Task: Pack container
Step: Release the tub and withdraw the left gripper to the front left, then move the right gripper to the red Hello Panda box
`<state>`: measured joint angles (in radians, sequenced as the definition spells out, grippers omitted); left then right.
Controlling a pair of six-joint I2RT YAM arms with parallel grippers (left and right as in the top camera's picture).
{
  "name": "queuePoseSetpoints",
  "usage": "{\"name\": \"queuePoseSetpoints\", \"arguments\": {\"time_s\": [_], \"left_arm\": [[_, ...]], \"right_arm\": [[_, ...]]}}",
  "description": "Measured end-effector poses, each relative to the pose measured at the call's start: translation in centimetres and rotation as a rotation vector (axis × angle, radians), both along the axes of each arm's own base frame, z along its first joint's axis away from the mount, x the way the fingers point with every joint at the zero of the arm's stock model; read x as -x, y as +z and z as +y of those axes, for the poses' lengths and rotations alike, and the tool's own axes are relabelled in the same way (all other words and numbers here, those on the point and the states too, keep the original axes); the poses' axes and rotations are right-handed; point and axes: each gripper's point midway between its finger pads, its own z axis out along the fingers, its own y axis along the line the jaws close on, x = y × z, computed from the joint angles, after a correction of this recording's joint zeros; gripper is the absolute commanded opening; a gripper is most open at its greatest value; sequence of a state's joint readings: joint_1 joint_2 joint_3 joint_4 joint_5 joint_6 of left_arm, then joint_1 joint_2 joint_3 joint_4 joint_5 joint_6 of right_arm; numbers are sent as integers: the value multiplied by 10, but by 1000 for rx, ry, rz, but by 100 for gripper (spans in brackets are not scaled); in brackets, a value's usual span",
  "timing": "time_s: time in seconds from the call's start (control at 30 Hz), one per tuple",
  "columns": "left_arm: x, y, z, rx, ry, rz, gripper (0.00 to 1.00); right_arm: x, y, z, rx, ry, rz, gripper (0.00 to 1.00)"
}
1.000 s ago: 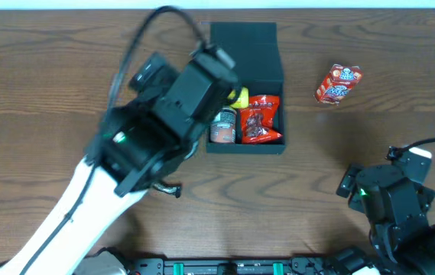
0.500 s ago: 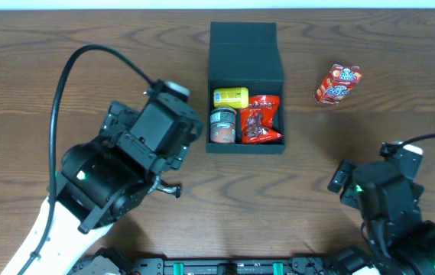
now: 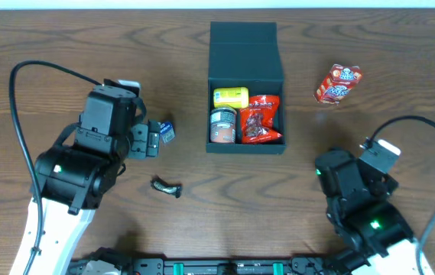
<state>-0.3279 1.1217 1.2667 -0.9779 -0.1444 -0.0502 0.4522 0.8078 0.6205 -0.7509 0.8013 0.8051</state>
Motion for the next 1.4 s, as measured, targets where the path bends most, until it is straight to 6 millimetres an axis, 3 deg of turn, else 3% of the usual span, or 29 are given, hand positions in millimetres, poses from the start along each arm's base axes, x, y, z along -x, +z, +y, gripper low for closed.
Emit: {"name": "queuePoseSetpoints", "arguments": {"time_s": [0.23, 0.43, 0.8, 1.1, 1.4], "left_arm": [[-13, -8, -10, 20, -22, 15, 95], [-19, -21, -12, 9, -25, 55, 95], [-31, -20, -16, 8, -41, 30, 95], [-31, -20, -17, -7, -61, 29, 95], [-31, -20, -17, -7, -61, 26, 95]], "right_arm": [[-32, -47, 17, 108, 141, 101, 99], [-53, -72, -1, 141, 145, 187, 99], [-86, -95, -10, 142, 291, 235, 99], [-106, -108, -30, 145, 286, 217, 99], [-125, -118, -21, 127, 405, 183, 99]]}}
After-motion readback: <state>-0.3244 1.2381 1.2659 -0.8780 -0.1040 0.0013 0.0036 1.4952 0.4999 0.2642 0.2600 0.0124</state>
